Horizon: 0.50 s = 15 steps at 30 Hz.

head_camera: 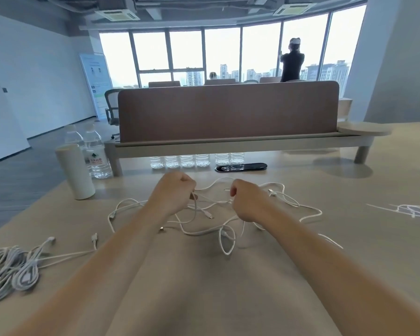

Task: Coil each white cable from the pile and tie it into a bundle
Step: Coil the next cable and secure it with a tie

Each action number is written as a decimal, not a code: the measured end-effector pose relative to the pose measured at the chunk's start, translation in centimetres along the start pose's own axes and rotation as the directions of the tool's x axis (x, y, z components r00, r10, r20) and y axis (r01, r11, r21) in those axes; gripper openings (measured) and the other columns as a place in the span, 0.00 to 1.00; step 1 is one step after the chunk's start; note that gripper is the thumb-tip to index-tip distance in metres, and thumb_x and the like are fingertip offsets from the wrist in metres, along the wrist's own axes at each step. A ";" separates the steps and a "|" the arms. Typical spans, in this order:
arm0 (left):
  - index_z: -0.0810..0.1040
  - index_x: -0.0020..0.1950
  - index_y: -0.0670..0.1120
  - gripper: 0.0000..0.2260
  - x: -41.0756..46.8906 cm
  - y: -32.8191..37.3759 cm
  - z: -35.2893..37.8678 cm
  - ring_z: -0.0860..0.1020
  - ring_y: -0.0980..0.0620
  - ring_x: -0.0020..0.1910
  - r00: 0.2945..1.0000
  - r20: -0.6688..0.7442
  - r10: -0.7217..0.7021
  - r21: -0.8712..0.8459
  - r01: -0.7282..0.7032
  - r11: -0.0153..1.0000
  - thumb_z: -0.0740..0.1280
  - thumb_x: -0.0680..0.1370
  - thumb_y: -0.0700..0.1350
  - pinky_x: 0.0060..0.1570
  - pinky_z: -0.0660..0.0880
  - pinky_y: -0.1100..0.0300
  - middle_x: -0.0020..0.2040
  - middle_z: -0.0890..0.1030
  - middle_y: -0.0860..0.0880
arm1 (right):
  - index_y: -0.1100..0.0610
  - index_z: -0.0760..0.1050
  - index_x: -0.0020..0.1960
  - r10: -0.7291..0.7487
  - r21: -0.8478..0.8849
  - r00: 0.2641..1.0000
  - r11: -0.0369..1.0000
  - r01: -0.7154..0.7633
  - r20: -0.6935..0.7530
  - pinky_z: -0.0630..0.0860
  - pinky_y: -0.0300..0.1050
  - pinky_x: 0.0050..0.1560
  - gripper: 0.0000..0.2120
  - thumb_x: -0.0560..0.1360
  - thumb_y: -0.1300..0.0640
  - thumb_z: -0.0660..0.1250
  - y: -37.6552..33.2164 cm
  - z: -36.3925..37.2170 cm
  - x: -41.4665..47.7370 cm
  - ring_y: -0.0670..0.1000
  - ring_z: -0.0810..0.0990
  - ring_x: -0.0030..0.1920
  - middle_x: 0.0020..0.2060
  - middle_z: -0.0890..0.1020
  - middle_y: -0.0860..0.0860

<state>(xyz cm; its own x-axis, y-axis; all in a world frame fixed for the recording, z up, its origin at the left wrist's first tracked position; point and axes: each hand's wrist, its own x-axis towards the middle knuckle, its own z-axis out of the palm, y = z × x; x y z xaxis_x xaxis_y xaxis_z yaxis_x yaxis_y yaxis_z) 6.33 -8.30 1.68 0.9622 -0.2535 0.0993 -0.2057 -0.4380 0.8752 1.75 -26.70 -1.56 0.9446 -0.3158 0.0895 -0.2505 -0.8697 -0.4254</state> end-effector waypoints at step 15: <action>0.71 0.47 0.42 0.13 -2.5 5.0 -3.3 0.86 0.41 0.39 0.988 -0.022 0.152 -0.123 -0.153 0.981 0.53 0.77 0.26 0.44 0.84 0.44 0.41 0.79 0.38 | 0.52 0.82 0.51 -0.076 0.274 0.966 0.951 0.144 -0.246 0.78 0.46 0.49 0.13 0.77 0.66 0.62 -3.3 -7.0 -2.6 0.54 0.81 0.47 0.44 0.81 0.50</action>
<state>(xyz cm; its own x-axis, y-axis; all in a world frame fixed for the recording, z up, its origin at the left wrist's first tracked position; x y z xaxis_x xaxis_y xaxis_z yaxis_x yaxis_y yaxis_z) 3.50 -7.02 7.35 0.9237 -0.2976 0.2414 -0.3273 -0.2848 0.9010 -1.35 -25.67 5.97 0.8797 -0.3326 0.3399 -0.0437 -0.7683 -0.6386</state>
